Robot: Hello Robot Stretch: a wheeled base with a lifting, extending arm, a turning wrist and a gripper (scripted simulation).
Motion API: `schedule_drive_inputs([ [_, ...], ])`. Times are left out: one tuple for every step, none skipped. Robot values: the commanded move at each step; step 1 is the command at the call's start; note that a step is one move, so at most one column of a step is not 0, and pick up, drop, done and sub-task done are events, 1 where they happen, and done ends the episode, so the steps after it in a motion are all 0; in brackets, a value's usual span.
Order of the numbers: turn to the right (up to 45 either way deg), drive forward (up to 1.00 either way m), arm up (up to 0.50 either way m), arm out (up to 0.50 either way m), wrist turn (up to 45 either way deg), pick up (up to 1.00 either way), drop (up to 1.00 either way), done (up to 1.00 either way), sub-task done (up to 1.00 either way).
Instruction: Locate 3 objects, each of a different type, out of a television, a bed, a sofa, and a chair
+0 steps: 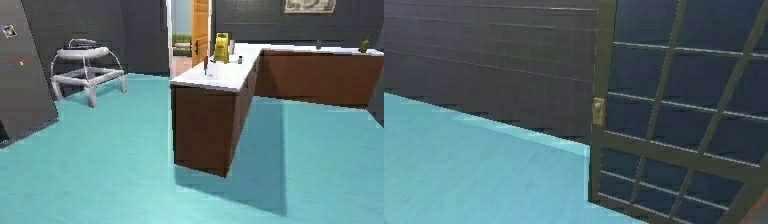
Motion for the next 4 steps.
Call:
schedule_drive_inputs([
  [0.0, 0.35, 0.00, 0.00, 0.0, 0.00, 0.00, 0.00, 0.00],
  [45.0, 0.00, 0.00, 0.00, 0.0, 0.00, 0.00, 0.00, 0.00],
  [21.0, 0.00, 0.00, 0.00, 0.0, 0.00, 0.00, 0.00, 0.00],
  [0.0, 0.20, 0.00, 0.00, 0.0, 0.00, 0.00, 0.00, 0.00],
])
